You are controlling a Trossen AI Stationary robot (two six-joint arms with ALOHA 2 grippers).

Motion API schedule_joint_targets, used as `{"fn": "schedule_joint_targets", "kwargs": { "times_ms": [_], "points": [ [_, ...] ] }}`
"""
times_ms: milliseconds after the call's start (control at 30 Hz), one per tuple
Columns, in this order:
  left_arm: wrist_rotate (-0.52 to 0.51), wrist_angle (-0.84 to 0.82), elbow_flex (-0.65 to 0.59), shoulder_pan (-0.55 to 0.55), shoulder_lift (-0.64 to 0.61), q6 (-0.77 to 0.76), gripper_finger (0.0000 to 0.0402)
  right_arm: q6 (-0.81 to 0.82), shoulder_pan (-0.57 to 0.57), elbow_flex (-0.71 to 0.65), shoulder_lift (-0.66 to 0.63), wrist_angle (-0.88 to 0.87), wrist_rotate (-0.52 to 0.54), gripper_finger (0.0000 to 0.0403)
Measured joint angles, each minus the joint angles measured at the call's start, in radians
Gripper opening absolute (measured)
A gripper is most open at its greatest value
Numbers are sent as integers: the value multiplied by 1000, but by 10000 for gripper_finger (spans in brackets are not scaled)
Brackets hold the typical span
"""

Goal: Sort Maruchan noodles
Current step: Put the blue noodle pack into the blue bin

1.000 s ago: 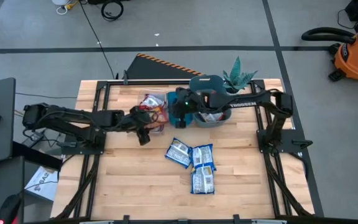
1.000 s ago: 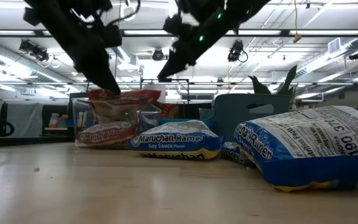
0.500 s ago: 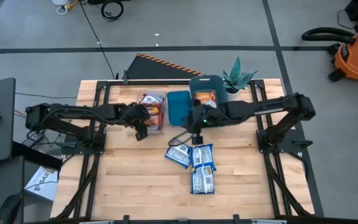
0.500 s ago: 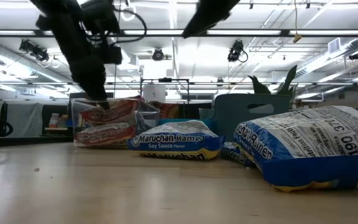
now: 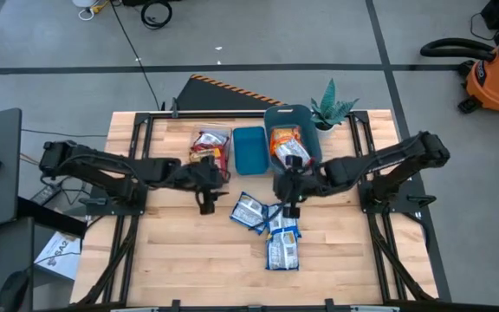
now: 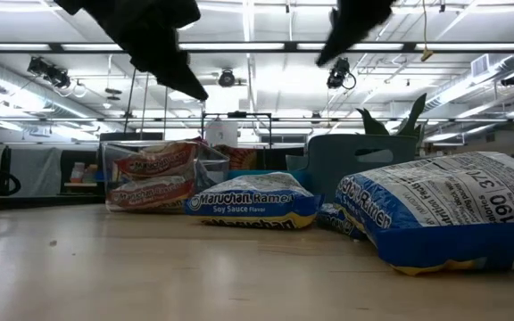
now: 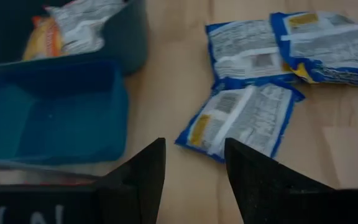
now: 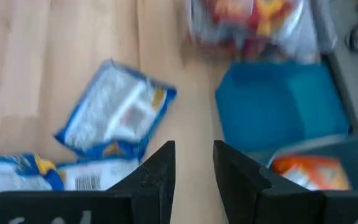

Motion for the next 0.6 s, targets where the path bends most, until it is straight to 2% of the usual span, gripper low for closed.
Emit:
{"fn": "schedule_joint_targets", "kwargs": {
  "times_ms": [167, 300, 367, 600],
  "points": [
    [-2, 67, 9, -46, 118, -31, 171, 149, 43, -128, 0, 20, 46, 114],
    [-1, 46, 86, -80, 224, -23, 171, 242, 98, -190, 0, 41, 114, 114],
    [0, -4, 129, -91, 278, 0, 171, 268, 129, -218, 0, 70, 170, 114],
    [0, -11, 269, -89, 459, 111, 171, 295, 233, -291, 0, 158, 332, 114]
  ]
}}
